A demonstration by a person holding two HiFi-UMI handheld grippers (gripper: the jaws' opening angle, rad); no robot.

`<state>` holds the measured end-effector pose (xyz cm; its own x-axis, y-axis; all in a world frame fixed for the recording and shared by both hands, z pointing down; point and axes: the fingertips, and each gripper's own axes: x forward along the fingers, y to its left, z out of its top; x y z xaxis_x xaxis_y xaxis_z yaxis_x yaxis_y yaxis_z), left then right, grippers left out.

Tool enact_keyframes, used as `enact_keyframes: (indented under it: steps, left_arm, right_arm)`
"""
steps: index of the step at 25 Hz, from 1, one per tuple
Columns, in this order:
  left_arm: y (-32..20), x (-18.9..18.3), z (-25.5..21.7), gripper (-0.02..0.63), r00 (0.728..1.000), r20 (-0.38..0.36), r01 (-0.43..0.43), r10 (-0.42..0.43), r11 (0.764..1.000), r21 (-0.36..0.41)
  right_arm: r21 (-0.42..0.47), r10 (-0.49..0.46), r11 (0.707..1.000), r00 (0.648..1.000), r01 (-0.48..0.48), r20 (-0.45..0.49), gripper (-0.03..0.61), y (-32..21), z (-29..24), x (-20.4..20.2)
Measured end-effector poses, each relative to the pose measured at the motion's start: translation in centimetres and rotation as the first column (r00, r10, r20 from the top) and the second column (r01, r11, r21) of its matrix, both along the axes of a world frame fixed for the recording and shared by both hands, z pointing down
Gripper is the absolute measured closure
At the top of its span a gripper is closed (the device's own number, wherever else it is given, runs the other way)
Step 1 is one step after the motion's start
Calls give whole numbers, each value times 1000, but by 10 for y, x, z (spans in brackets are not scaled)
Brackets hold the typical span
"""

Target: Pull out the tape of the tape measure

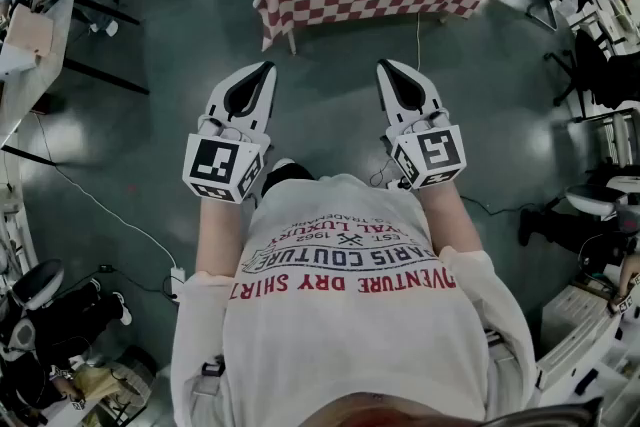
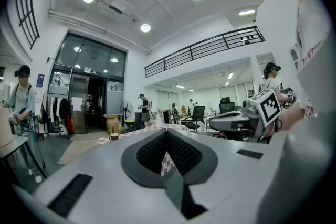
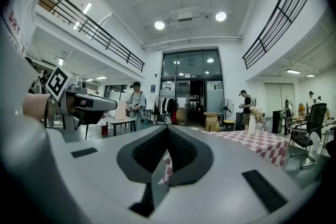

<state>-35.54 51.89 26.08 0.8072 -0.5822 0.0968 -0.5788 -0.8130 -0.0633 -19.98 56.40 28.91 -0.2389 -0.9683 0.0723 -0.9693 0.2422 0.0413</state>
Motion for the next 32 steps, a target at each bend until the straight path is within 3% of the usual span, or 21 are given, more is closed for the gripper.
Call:
enact_keyframes:
  steps: [9, 18, 19, 20, 21, 22, 26, 32]
  left_arm:
    - [-9, -1, 0, 597, 1000, -10, 10, -10, 1000, -4]
    - [-31, 5, 22, 595, 1000, -25, 8, -8, 1000, -6]
    - [-33, 6, 26, 564, 999, -36, 18, -18, 1000, -7]
    - [-35, 6, 30, 490, 999, -42, 26, -26, 1000, -10]
    - [-35, 8, 35, 426, 999, -42, 27, -27, 1000, -15]
    - [-34, 10, 40, 413, 999, -36, 22, -23, 1000, -19]
    - [-37, 26, 46, 413, 1000, 21, -4, 4, 1000, -11]
    - [-83, 41, 59, 413, 997, 72, -33, 36, 999, -44]
  right_arm:
    - [1, -3, 1000, 1000, 3, -5, 551, -8, -3, -1]
    - [-11, 40, 999, 998, -40, 41, 543, -25, 26, 15]
    - [-13, 55, 998, 998, -54, 36, 468, -26, 31, 19]
    - [-17, 66, 998, 997, -66, 31, 383, -25, 37, 23]
    - [-19, 73, 997, 997, -72, 28, 379, -22, 42, 26]
    - [-17, 77, 997, 997, -76, 27, 380, -18, 45, 30]
    - [-9, 96, 995, 995, -96, 26, 380, -19, 41, 49]
    - [-67, 123, 991, 991, -120, 50, 380, -70, 47, 62]
